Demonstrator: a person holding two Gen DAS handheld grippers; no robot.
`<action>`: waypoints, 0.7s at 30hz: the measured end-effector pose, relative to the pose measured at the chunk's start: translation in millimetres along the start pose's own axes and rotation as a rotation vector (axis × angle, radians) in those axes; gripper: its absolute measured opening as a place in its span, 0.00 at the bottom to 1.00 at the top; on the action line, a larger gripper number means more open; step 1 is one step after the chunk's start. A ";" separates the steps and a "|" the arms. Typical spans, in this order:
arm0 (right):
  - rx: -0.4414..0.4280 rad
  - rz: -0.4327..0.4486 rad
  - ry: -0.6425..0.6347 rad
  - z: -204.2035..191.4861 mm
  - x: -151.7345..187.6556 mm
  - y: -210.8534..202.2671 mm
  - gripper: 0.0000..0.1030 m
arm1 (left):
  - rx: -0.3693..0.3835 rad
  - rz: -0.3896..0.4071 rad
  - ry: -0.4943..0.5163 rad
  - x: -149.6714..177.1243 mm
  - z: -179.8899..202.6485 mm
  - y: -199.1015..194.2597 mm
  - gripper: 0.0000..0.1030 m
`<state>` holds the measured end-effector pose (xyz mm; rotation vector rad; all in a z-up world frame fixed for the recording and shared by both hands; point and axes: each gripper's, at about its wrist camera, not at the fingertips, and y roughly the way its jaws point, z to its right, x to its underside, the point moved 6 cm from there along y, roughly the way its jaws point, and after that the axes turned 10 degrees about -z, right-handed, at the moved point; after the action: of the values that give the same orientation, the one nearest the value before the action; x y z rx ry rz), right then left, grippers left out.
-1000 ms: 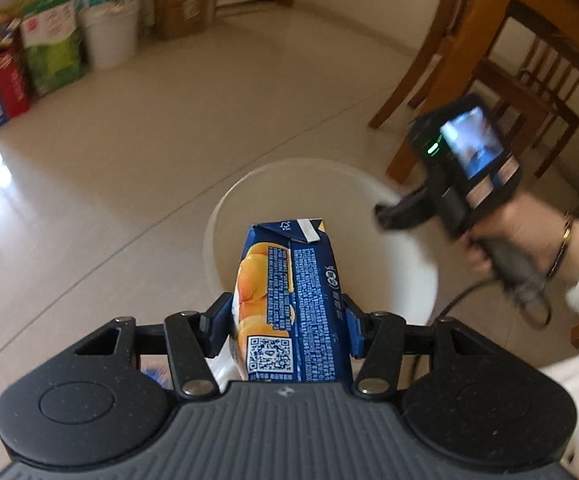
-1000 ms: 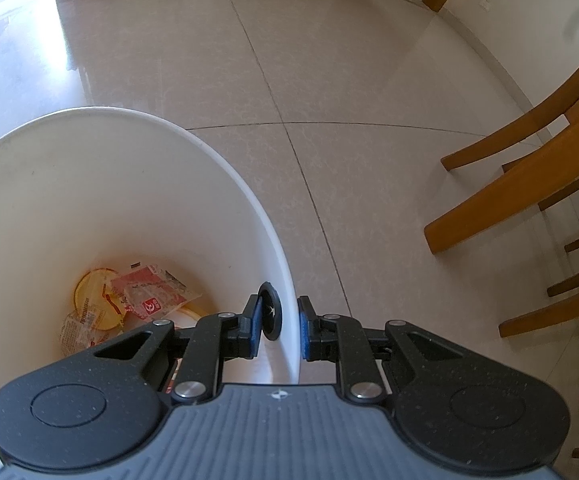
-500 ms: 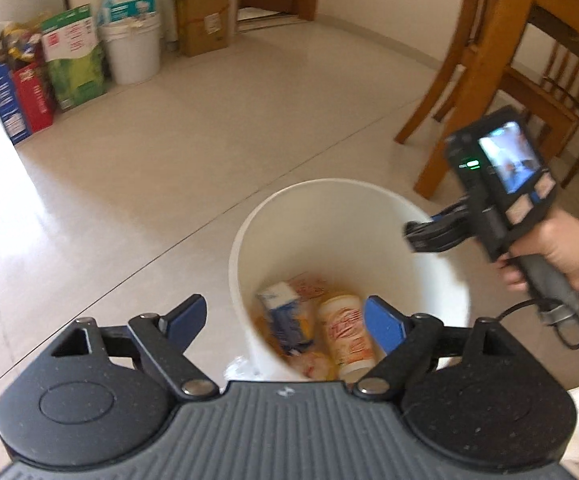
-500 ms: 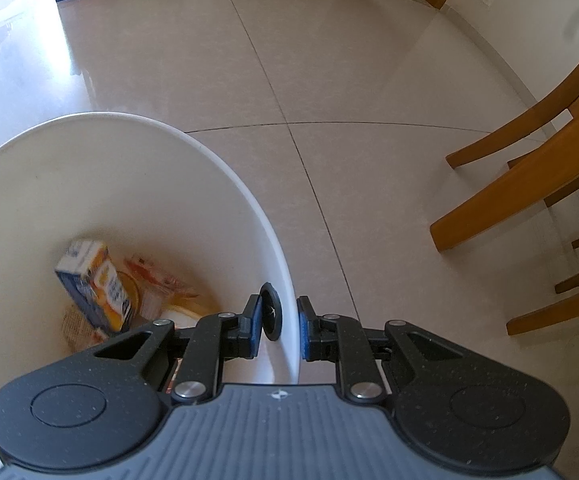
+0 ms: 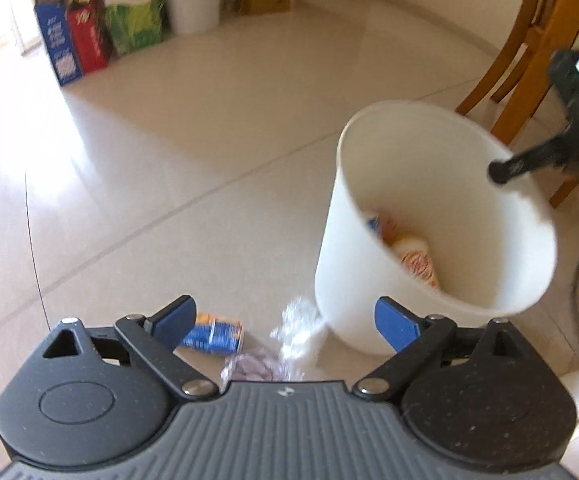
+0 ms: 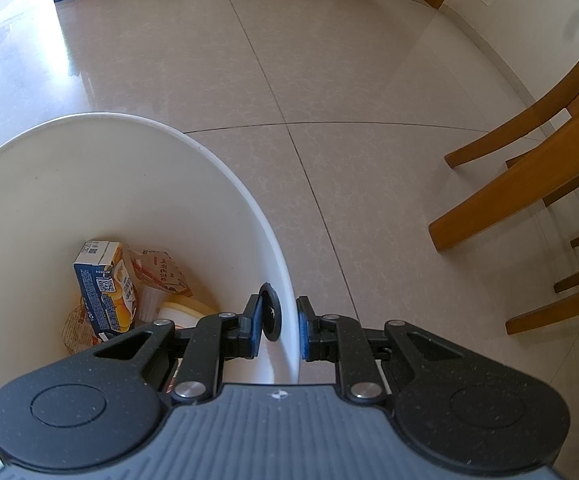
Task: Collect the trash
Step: 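Lower the left gripper to the clear plastic wrapper and grasp it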
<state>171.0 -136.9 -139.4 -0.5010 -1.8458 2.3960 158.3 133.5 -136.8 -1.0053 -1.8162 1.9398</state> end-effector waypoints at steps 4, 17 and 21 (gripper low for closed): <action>0.001 0.005 -0.001 0.0 -0.5 -1.3 0.20 | 0.010 -0.017 -0.027 15.6 -1.5 28.8 0.93; 0.005 0.011 -0.005 -2.6 -0.6 -1.9 0.18 | -0.003 -0.024 0.035 48.9 19.8 127.8 0.88; 0.009 0.013 -0.013 -2.1 -0.8 -2.2 0.18 | -0.003 -0.032 0.088 52.1 25.1 156.0 0.79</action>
<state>172.1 -134.6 -137.6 -0.4999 -1.8415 2.4205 142.2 123.9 -302.1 -1.0389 -1.7773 1.8449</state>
